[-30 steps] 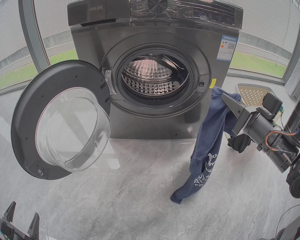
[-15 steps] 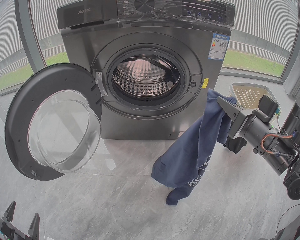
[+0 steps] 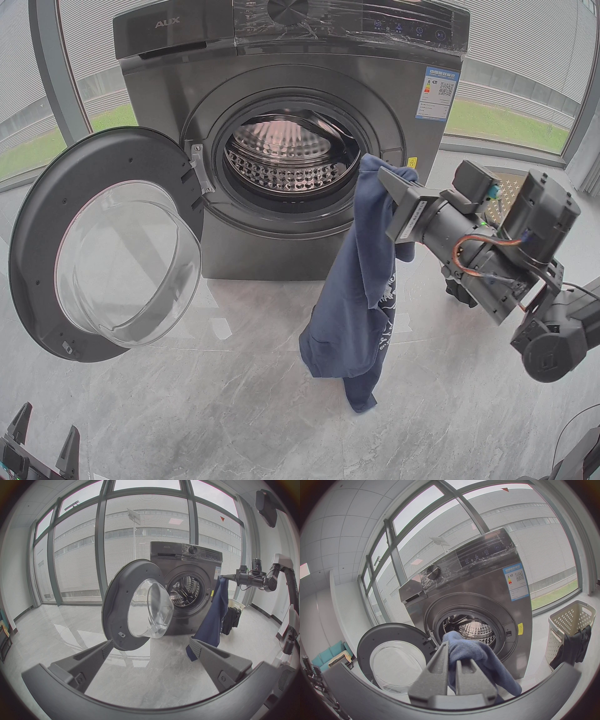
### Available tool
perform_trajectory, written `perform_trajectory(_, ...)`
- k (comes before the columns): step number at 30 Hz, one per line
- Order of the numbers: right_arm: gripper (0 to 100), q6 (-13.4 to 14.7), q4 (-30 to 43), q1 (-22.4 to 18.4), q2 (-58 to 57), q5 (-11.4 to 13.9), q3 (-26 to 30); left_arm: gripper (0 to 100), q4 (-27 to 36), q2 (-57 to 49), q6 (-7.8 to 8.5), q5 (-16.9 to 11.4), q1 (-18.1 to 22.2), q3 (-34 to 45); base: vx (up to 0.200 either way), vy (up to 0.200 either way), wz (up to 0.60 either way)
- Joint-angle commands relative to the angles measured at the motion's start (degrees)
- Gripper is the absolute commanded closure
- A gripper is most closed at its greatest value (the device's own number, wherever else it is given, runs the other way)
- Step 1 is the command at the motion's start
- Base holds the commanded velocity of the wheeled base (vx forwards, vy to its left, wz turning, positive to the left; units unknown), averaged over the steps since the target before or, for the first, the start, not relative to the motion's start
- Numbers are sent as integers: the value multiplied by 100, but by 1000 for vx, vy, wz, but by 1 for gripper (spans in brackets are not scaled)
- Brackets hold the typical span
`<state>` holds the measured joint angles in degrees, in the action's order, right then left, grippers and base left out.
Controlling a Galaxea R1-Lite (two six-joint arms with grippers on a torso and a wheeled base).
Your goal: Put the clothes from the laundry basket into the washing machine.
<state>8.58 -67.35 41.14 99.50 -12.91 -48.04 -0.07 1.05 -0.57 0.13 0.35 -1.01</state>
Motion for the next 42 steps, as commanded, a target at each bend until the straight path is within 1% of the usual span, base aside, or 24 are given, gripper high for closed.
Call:
perform_trajectory(1, 100, 21, -85, 34, 641, -45, -276, 0, -28, -105, 5, -22, -18, 101, 0, 0, 0)
perform_trajectory(2, 100, 21, -94, 34, 711, -36, -364, 0, -142, -105, -39, -40, -18, 57, 0, 0, 0)
perform_trajectory(3, 100, 21, -129, 34, 799, -27, -495, 0, -371, -105, -189, -172, -18, -286, 0, 0, 0)
perform_trajectory(4, 100, 21, -173, 34, 931, 34, -671, 0, -529, 97, -382, -576, 35, -918, 0, 0, 0)
perform_trajectory(5, 100, 21, -199, 34, 984, 78, -715, 0, -511, 212, -417, -734, 61, -1094, 0, 0, 0)
perform_trajectory(6, 100, 12, -243, 34, 1036, 140, -742, 0, -494, 291, -417, -892, 79, -1208, 0, 0, 0)
perform_trajectory(7, 100, 12, -243, 34, 1036, 140, -742, 0, -494, 291, -417, -892, 79, -1208, 0, 0, 0)
perform_trajectory(8, 100, -6, -375, 34, 1177, 482, -873, 0, -318, 475, -365, -1455, 79, -1305, 0, 0, 0)
perform_trajectory(9, 100, -14, -384, 34, 1230, 561, -970, 0, -195, 607, -329, -1754, 88, -1261, 0, 0, 0)
perform_trajectory(11, 100, -41, -393, 17, 1362, 597, -1243, 0, -89, 1275, -233, -2255, 105, -1156, 0, 0, 0)
perform_trajectory(13, 100, -41, -384, -19, 1493, 597, -1577, 0, -344, 2092, -189, -2518, 114, -1129, 0, 0, 0)
perform_trajectory(15, 100, -41, -401, -36, 1643, 597, -1972, 0, -1153, 2919, -162, -2553, 35, -989, 0, 0, 0)
perform_trajectory(17, 100, -50, -393, -45, 1748, 579, -2236, 0, -2023, 3648, -57, -2597, -71, -848, 0, 0, 0)
perform_trajectory(18, 100, -50, -393, -45, 1757, 579, -2271, 0, -2128, 3754, -31, -2597, -106, -839, 0, 0, 0)
perform_trajectory(19, 100, -50, -349, -36, 1792, 561, -2464, 0, -2717, 4430, -13, -2553, -396, -857, 0, 0, 0)
perform_trajectory(22, 100, -50, -314, -27, 1836, 535, -2675, 0, -3253, 5230, -39, -2501, -782, -910, 0, 0, 0)
perform_trajectory(23, 100, -58, -296, -19, 1924, 403, -2895, 0, -3596, 5793, -48, -2448, -993, -927, 0, 0, 0)
perform_trajectory(26, 100, -58, -234, -1, 2073, 315, -3211, 0, -4000, 6408, -31, -2360, -1248, -936, 0, 0, 0)
perform_trajectory(27, 100, -50, -199, 8, 2223, 289, -3484, 0, -4493, 7120, -57, -2193, -1670, -1041, 0, 0, 0)
perform_trajectory(29, 100, -41, -208, 8, 2258, 280, -3545, 0, -4668, 7366, -75, -2114, -1802, -1085, 0, 0, 0)
perform_trajectory(30, 100, -32, -208, 17, 2311, 228, -3660, 0, -5196, 7990, -154, -1912, -2030, -1173, 0, 0, 0)
perform_trajectory(32, 100, -6, -217, 25, 2355, 122, -3677, 0, -5855, 8711, -189, -1833, -2259, -1270, 0, 0, 0)
perform_trajectory(37, 100, 12, -243, 34, 2381, 104, -3677, 0, -6936, 10011, -409, -1762, -2575, -1683, 0, 0, 0)
perform_trajectory(42, 100, 12, -208, 87, 2364, 104, -3712, 0, -7085, 10583, -409, -1683, -2786, -2131, 0, 0, 0)
